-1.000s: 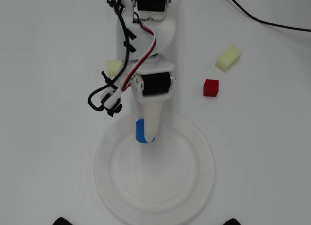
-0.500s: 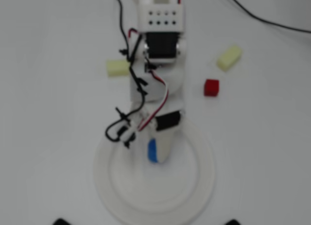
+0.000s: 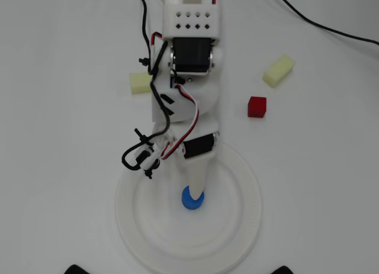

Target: Grasp a blue block and put it in the dish.

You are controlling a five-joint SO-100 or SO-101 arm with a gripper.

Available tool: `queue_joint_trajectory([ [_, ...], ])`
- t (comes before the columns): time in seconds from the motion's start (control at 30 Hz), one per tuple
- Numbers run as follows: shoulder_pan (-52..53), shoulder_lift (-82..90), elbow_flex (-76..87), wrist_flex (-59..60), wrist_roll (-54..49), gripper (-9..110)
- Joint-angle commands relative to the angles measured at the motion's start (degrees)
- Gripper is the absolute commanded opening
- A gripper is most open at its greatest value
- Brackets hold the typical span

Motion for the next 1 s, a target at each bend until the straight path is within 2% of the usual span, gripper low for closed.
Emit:
queue_joint_trajectory([
  [0.0,0.35,6.68,-4.83,2.29,-0.18,27],
  [0.17,1.49,14.77,-4.66,7.65,1.23,28],
  [0.33,2.9,30.15,1.32,11.87,0.97,29],
  [0.8,4.22,93.34,55.02,13.62,3.43,31],
  [0.97,3.87,104.15,63.46,18.63,5.45,31],
])
